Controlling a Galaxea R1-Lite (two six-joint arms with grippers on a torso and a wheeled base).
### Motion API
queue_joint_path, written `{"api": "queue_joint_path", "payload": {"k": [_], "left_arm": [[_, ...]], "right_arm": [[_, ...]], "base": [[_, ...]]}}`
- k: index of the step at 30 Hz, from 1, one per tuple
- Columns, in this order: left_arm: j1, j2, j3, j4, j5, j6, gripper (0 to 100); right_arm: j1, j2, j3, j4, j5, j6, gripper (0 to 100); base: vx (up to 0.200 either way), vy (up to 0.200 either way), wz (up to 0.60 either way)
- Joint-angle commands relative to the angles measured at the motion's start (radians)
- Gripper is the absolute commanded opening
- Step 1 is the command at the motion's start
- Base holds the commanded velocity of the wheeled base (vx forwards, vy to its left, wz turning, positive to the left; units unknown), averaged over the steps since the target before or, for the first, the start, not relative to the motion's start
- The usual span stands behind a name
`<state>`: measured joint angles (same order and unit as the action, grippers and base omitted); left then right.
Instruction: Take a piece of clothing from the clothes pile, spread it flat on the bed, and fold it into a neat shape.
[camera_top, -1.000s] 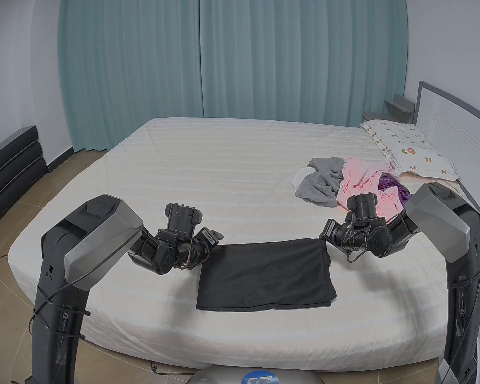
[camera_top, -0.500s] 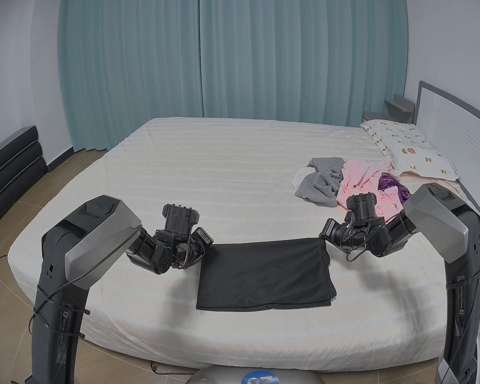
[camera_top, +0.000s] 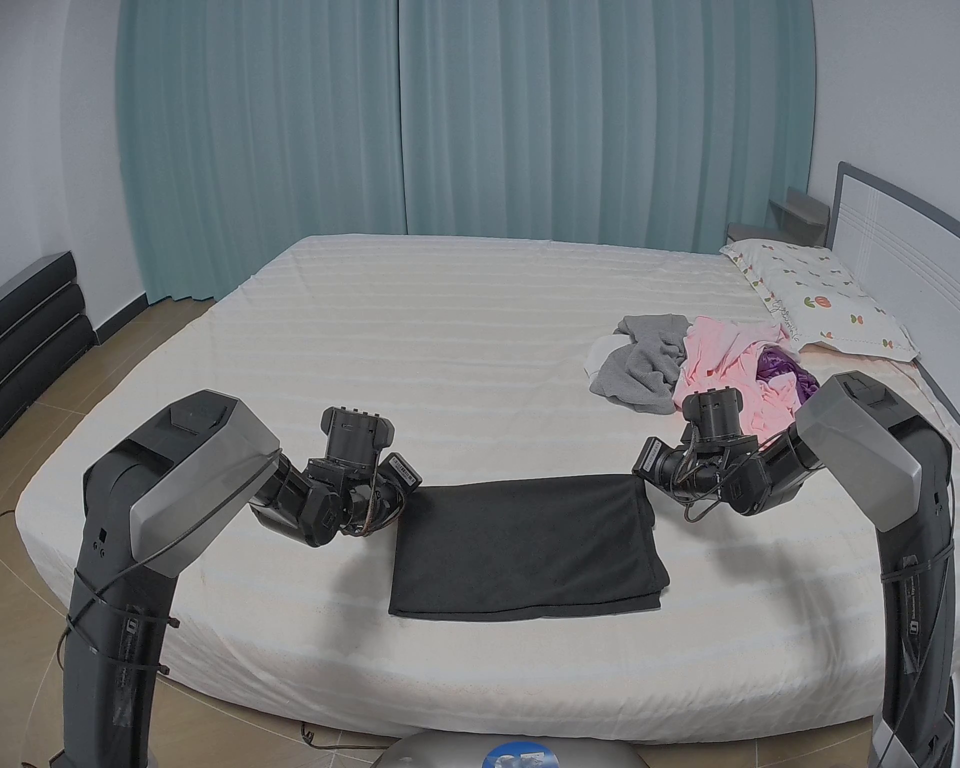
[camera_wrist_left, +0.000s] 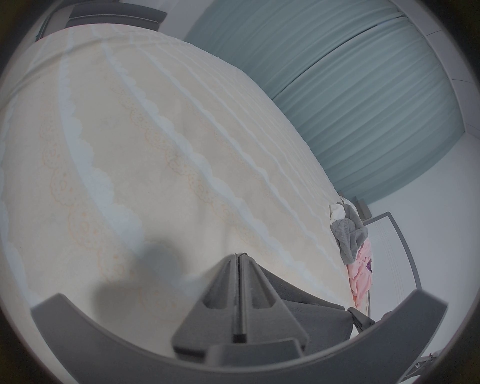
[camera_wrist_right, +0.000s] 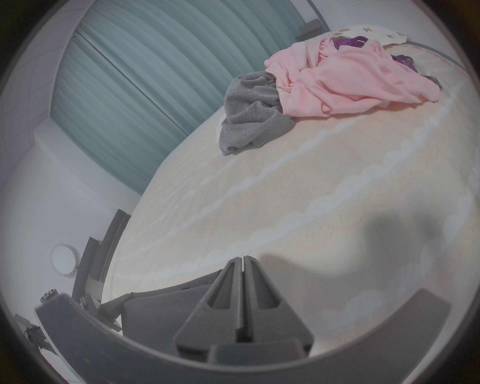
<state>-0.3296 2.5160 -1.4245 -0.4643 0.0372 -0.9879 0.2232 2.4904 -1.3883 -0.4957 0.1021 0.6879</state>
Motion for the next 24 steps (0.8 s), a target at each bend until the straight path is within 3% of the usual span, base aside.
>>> {"api": "queue_joint_path", "payload": {"k": [1, 2, 3, 4, 11, 14, 24], "left_arm": [[0.000, 0.001, -0.001, -0.001, 0.000, 0.000, 0], [-0.002, 0.001, -0.002, 0.001, 0.000, 0.000, 0], [-0.002, 0.001, -0.002, 0.003, -0.002, -0.002, 0], [-0.003, 0.001, -0.002, 0.004, -0.002, -0.002, 100], [0.001, -0.016, 0.018, 0.007, -0.003, -0.003, 100], [0.011, -0.075, 0.091, 0.004, -0.003, -0.003, 100], [0.024, -0.313, 0.453, -0.033, -0.105, -0.041, 100]], "right_arm": [[0.002, 0.016, -0.008, -0.001, -0.002, -0.001, 0], [0.002, 0.016, -0.006, -0.001, -0.002, -0.001, 100], [0.002, 0.016, -0.006, -0.001, -0.001, -0.001, 100], [0.002, 0.015, -0.003, -0.001, -0.001, 0.001, 100], [0.002, -0.051, 0.041, -0.003, 0.001, 0.047, 100], [-0.004, -0.117, 0.123, -0.018, 0.010, 0.070, 100], [-0.002, -0.308, 0.589, -0.337, 0.002, 0.116, 100]], "base": [[0.000, 0.000, 0.00], [0.000, 0.000, 0.00], [0.000, 0.000, 0.00], [0.000, 0.000, 0.00], [0.000, 0.000, 0.00], [0.000, 0.000, 0.00], [0.000, 0.000, 0.00]]}}
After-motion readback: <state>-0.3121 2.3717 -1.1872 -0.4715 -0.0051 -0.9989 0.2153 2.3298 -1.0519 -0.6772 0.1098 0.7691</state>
